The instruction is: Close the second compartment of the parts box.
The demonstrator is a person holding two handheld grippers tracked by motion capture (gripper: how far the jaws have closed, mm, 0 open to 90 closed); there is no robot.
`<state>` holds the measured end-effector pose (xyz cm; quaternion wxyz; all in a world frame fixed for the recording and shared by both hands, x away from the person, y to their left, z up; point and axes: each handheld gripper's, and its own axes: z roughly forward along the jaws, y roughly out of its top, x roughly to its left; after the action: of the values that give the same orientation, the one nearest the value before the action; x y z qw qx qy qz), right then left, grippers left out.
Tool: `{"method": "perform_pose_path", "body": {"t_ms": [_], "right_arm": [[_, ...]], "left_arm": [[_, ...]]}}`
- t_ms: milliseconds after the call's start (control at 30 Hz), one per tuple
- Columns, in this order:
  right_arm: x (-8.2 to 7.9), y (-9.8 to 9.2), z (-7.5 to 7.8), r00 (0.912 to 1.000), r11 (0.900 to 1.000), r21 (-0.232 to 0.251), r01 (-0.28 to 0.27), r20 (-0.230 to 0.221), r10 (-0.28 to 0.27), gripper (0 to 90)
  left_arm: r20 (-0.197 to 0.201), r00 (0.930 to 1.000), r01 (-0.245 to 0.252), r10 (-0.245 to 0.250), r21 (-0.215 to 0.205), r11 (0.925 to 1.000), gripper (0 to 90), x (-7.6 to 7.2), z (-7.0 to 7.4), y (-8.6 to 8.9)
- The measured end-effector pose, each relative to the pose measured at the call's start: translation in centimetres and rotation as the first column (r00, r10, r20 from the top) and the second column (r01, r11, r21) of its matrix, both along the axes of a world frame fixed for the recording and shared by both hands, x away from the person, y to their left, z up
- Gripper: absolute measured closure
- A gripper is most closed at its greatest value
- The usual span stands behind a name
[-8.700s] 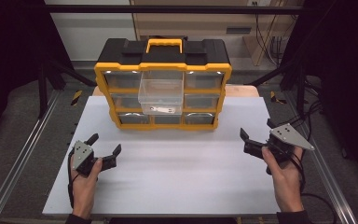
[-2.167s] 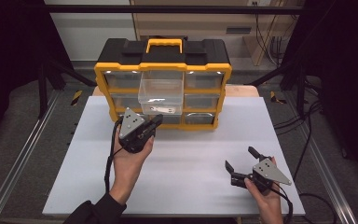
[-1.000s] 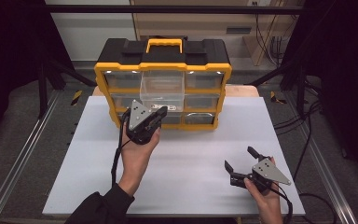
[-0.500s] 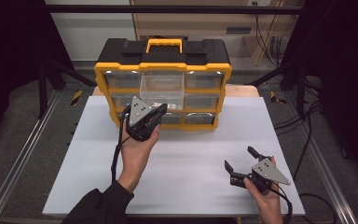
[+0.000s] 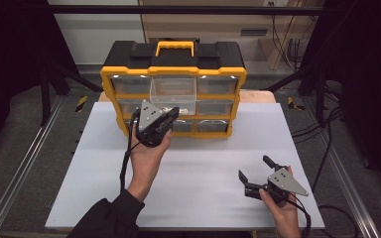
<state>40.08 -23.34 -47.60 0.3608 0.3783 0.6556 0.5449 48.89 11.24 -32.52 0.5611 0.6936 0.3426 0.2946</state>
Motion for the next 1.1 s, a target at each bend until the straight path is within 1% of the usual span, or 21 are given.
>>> {"method": "perform_pose_path", "body": {"t_ms": [67, 133, 200, 233, 267, 300, 333, 367, 400, 433, 500, 633, 667, 700, 733, 800, 867, 900, 1000, 1100], "right_arm": [[0.03, -0.05, -0.05, 1.0000, 1.000, 0.007, 0.003, -0.005, -0.003, 3.1], [0.24, -0.10, -0.13, 0.9998, 0.999, 0.027, 0.017, -0.007, -0.017, 2.6], [0.44, -0.12, -0.05, 0.9999, 0.999, 0.041, 0.016, -0.005, -0.016, 2.9], [0.52, -0.15, -0.07, 0.9999, 0.999, 0.037, 0.015, -0.003, -0.015, 3.0], [0.55, -0.16, -0.14, 0.9999, 0.999, 0.033, 0.014, -0.009, -0.014, 3.0], [0.58, -0.19, -0.22, 0.9998, 1.000, 0.026, 0.015, -0.010, -0.015, 3.1], [0.53, -0.20, -0.21, 0.9998, 1.000, 0.027, 0.016, -0.011, -0.015, 3.4], [0.47, -0.21, -0.17, 0.9999, 0.999, 0.032, 0.013, -0.010, -0.013, 3.4], [0.44, -0.22, -0.14, 0.9999, 0.999, 0.032, 0.015, -0.006, -0.015, 3.4], [0.42, -0.19, -0.13, 0.9999, 0.999, 0.034, 0.015, -0.008, -0.015, 3.4], [0.40, -0.19, -0.13, 0.9999, 1.000, 0.027, 0.014, -0.008, -0.014, 3.4], [0.43, -0.14, -0.19, 0.9999, 1.000, 0.026, 0.013, -0.011, -0.013, 3.1], [0.45, -0.13, -0.21, 0.9998, 1.000, 0.026, 0.012, -0.015, -0.011, 3.2], [0.48, -0.10, -0.20, 0.9998, 0.999, 0.031, 0.012, -0.016, -0.011, 3.2], [0.53, -0.09, -0.21, 0.9998, 0.999, 0.034, 0.012, -0.013, -0.012, 3.3], [0.53, -0.07, -0.23, 0.9998, 0.999, 0.030, 0.013, -0.015, -0.013, 3.3], [0.43, -0.14, -0.20, 0.9996, 0.999, 0.046, 0.016, -0.024, -0.015, 2.8], [0.40, -0.12, -0.19, 0.9996, 0.999, 0.048, 0.015, -0.023, -0.014, 2.8], [0.49, -0.11, -0.27, 0.9995, 0.999, 0.040, 0.018, -0.026, -0.017, 2.9], [0.54, -0.13, -0.21, 0.9995, 0.999, 0.047, 0.016, -0.026, -0.015, 2.9]], "left_arm": [[-0.001, 1.0000, -0.001, 0.001, 0.010, 0.9999, 89.8, 0.00, 0.05, -0.11], [-0.003, 1.0000, -0.001, 0.001, 0.009, 1.0000, 89.8, 0.02, 0.01, -0.33], [0.001, 1.0000, -0.001, 0.001, 0.013, 0.9999, 89.8, 0.02, 0.00, -0.56], [0.004, 1.0000, -0.002, 0.002, 0.006, 1.0000, 89.8, 0.00, 0.02, -0.66], [0.008, 1.0000, -0.004, 0.004, 0.012, 0.9999, 89.8, -0.02, 0.06, -0.71], [0.014, 0.9999, -0.006, 0.006, 0.010, 0.9999, 89.8, -0.03, 0.07, -0.83], [0.016, 0.9998, -0.007, 0.007, 0.014, 0.9999, 89.8, -0.05, 0.09, -0.94], [0.026, 0.9996, -0.010, 0.009, 0.030, 0.9995, 89.7, -0.02, 0.15, -0.99], [0.026, 0.9996, -0.010, 0.009, 0.032, 0.9994, 89.8, -0.01, 0.18, -1.02], [0.018, 0.9998, -0.006, 0.005, 0.031, 0.9995, 89.8, 0.00, 0.17, -1.05], [0.029, 0.9996, -0.005, 0.004, 0.039, 0.9992, 89.8, 0.08, 0.20, -0.95], [0.024, 0.9997, -0.007, 0.006, 0.026, 0.9996, 89.8, 0.10, 0.18, -0.86], [0.014, 0.9999, -0.005, 0.005, 0.018, 0.9998, 89.8, 0.08, 0.14, -0.90], [0.014, 0.9999, -0.006, 0.005, 0.018, 0.9998, 89.8, 0.08, 0.15, -0.92], [0.022, 0.9997, -0.008, 0.008, 0.024, 0.9997, 89.8, 0.11, 0.19, -0.90], [0.024, 0.9997, -0.004, 0.004, 0.031, 0.9995, 89.8, 0.14, 0.25, -0.87], [0.025, 0.9997, -0.003, 0.002, 0.032, 0.9995, 89.8, 0.17, 0.29, -0.83], [0.015, 0.9999, -0.001, 0.000, 0.025, 0.9997, 89.8, 0.17, 0.28, -0.83], [0.008, 1.0000, -0.004, 0.004, 0.018, 0.9998, 89.8, 0.32, 0.34, -0.73], [0.013, 0.9999, -0.008, 0.008, 0.016, 0.9998, 89.8, 0.43, 0.40, -0.71]]}}
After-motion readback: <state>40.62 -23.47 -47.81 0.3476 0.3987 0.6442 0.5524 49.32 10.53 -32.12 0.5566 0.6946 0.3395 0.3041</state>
